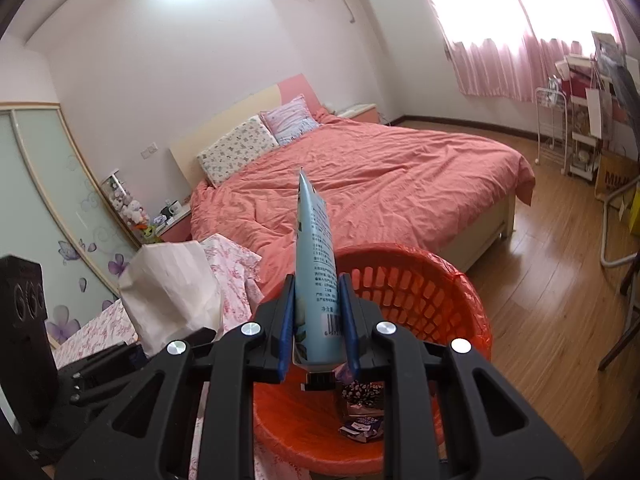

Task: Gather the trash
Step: 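Open both grippers to drop the tissue and tube into the basket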

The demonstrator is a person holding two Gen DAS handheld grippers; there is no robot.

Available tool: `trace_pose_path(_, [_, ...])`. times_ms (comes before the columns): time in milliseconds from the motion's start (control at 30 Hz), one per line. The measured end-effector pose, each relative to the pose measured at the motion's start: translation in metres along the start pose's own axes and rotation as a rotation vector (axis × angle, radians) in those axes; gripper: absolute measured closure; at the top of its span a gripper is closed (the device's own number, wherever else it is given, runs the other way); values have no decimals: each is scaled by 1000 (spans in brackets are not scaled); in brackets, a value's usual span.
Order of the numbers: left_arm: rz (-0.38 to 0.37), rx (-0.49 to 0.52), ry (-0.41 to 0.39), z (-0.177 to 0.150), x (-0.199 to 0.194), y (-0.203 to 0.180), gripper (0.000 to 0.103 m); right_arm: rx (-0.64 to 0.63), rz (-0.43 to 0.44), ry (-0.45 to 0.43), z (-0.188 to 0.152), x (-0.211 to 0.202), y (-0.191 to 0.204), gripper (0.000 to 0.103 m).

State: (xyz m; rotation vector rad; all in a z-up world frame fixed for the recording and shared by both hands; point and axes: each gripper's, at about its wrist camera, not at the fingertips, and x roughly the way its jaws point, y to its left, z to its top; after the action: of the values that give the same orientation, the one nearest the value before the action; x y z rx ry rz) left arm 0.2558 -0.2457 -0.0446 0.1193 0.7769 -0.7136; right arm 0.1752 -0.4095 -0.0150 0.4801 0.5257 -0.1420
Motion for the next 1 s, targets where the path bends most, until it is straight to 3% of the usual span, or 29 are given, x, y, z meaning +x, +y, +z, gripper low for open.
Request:
trace_pose_path(100, [14,-5,23,-3,14,3,74,29,-3,19,-1,8,-8,81])
trace_pose_path(200, [38,-9,40,-4,24,5,63,48,-19,42,-3,17,-15,78])
trace_pose_path(267, [52,-13,47,-6,26,8,49,50,-30,53,-6,22,-17,68])
trace_pose_path(300, [58,-13,49,-6,27,10,47,51,-33,56,-7,22,-16,59])
trace_pose_path(333, [67,-15,51,-8,27,13,43,52,-38,56,-8,21,-17,58])
trace_pose_path(700, [139,-42,59,-21,15,42,35,21,-80,65,-10,17,-9,55])
trace_pose_path(1000, [304,-49,37,-50,-26,69,13,-133,-105,49,-27,12,33,44])
